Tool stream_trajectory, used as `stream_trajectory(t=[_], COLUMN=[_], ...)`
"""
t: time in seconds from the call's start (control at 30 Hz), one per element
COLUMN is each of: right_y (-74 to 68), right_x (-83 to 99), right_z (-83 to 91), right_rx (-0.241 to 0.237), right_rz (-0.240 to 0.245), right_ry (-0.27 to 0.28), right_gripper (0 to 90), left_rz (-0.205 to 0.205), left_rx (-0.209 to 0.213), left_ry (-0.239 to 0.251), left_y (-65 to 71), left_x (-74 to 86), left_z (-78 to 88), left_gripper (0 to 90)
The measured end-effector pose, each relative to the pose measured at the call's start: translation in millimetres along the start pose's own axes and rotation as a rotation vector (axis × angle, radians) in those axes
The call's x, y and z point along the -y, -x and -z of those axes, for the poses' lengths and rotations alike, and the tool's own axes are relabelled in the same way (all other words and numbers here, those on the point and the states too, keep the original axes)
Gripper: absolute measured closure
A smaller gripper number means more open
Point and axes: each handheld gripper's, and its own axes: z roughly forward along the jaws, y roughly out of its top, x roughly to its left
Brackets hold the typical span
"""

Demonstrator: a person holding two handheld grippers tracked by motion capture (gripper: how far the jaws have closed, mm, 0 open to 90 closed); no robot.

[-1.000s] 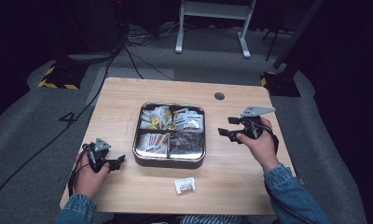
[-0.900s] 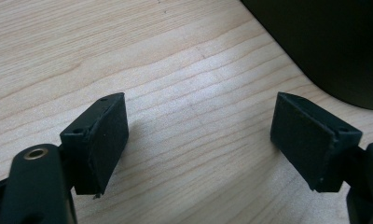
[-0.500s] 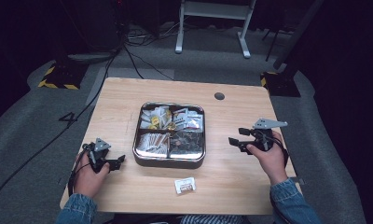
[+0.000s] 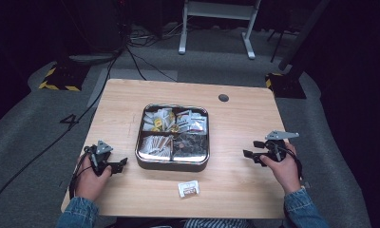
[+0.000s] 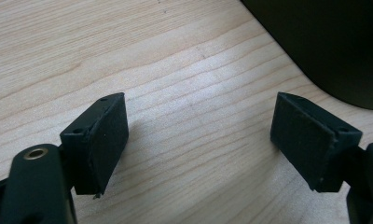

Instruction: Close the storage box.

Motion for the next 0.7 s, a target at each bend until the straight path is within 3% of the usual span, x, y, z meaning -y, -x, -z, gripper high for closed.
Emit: stream_trajectory(t=[0.2, 0.7], right_y=[2.2, 2.5], right_x=[20.6, 36.1], right_z=[-12.2, -28.6], right_rx=[0.019, 0.053], right_rz=[0.018, 0.038], right_ry=[-0.042, -0.034], right_gripper=[27.7, 18.9], left_rz=[0.0, 0.0], left_rx=[0.0, 0.0], left_ry=[0.0, 0.0], left_y=[0.0, 0.0], left_x=[0.0, 0.0], left_z=[0.0, 0.0], left_gripper=[19.7, 19.6])
